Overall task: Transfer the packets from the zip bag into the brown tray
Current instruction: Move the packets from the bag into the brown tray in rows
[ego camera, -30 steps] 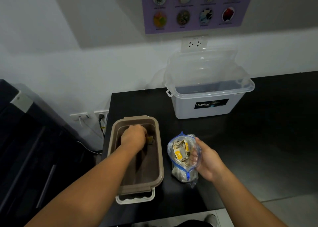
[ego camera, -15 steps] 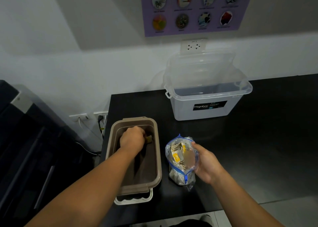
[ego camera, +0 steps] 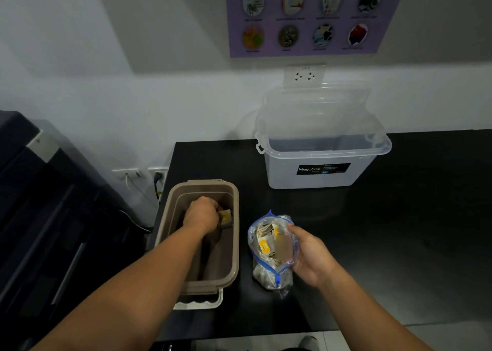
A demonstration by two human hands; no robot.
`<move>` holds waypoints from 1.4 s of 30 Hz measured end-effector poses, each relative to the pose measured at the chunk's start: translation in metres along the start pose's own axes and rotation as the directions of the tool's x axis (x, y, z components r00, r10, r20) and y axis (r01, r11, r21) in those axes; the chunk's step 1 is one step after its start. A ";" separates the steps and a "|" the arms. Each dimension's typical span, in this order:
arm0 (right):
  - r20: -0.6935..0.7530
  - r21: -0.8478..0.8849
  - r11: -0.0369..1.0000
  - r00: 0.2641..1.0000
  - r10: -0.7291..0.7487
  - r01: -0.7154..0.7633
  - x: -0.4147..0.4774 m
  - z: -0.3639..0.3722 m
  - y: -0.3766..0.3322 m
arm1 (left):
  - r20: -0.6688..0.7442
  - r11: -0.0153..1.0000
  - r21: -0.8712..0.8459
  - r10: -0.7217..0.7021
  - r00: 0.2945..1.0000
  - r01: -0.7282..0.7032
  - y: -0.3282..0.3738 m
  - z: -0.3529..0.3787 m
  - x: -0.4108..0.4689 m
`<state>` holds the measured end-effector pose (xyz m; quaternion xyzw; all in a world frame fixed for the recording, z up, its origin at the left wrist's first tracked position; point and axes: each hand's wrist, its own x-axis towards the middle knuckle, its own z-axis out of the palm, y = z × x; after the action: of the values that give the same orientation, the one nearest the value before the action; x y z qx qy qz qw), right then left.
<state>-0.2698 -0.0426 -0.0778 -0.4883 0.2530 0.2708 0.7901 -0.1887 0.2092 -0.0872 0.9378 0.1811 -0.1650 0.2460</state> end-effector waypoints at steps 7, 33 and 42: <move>-0.004 0.009 1.000 1.000 -0.003 0.003 0.004 0.000 0.003 | 0.158 0.978 -0.098 -0.165 0.974 0.182 -0.011 0.017 0.016; -0.034 0.066 0.997 0.998 -0.045 0.047 0.010 0.001 0.008 | 0.222 0.971 -0.095 -0.195 0.956 0.220 -0.006 0.003 0.015; -0.004 0.013 1.000 1.000 0.011 -0.011 0.013 -0.007 0.001 | 0.156 0.990 -0.083 -0.104 0.982 0.118 0.002 -0.023 -0.012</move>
<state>-0.2619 -0.0465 -0.0896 -0.4823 0.2591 0.2723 0.7912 -0.1935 0.2169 -0.0628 0.8986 0.2214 -0.2408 0.2923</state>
